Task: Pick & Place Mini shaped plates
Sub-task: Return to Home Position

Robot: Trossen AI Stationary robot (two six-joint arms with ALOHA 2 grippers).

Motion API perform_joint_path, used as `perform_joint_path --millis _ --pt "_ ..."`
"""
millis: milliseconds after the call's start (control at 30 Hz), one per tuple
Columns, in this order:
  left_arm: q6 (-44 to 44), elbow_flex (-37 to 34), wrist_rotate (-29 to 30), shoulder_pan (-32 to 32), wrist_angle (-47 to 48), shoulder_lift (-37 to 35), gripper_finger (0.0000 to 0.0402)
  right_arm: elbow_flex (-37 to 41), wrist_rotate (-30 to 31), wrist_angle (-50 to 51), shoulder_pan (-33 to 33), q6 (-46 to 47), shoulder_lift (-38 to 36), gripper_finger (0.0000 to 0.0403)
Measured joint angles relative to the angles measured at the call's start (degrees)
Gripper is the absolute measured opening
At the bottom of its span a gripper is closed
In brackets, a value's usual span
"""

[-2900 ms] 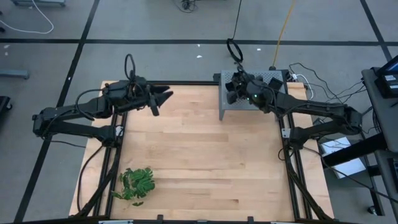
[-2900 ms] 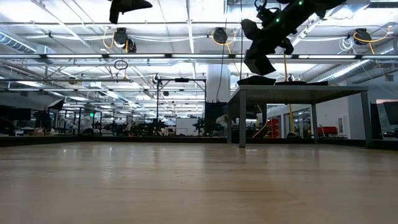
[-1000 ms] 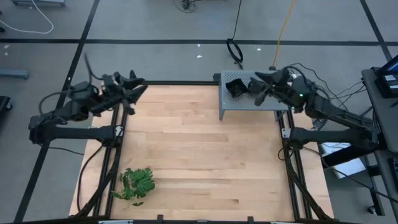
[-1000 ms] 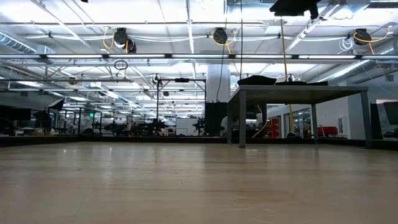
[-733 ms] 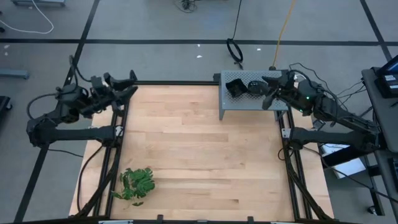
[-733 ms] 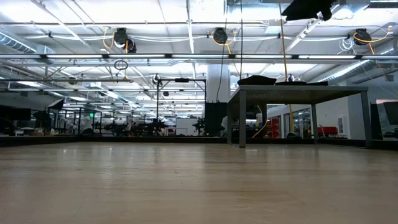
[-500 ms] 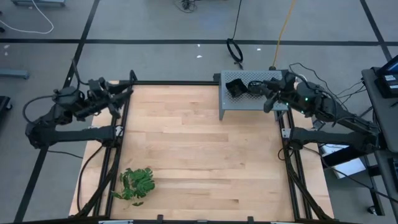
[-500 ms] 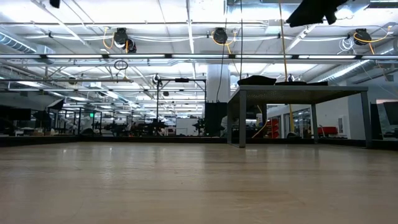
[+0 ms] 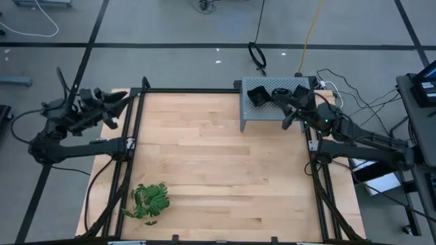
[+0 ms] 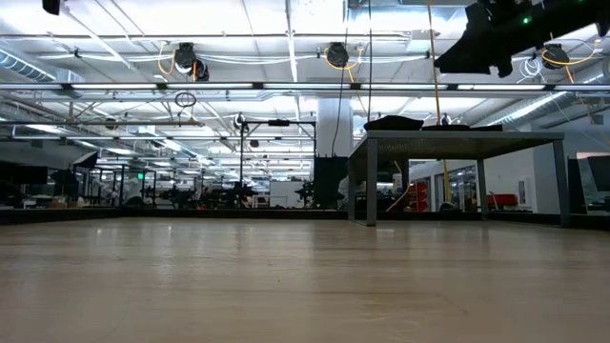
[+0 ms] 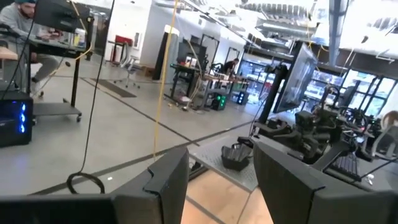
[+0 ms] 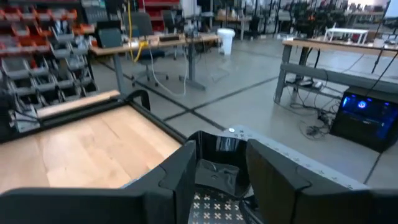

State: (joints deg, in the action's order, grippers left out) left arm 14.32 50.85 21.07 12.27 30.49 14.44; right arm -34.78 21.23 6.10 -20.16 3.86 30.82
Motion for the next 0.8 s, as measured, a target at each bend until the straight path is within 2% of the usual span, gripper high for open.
perform_joint_path --millis 267,567,800 --pt "1.3 0.0 0.0 0.0 2.4 0.0 0.0184 7.2 -0.3 -8.0 0.0 3.0 -2.8 0.0130" --pt "3.8 -0.3 0.0 0.0 4.4 0.0 0.0184 12.4 -0.5 -8.4 0.0 7.7 -3.4 0.0130" --pt "4.4 -0.7 0.0 0.0 4.5 0.0 0.0184 14.8 -1.9 -8.4 0.0 7.7 -3.9 0.0130"
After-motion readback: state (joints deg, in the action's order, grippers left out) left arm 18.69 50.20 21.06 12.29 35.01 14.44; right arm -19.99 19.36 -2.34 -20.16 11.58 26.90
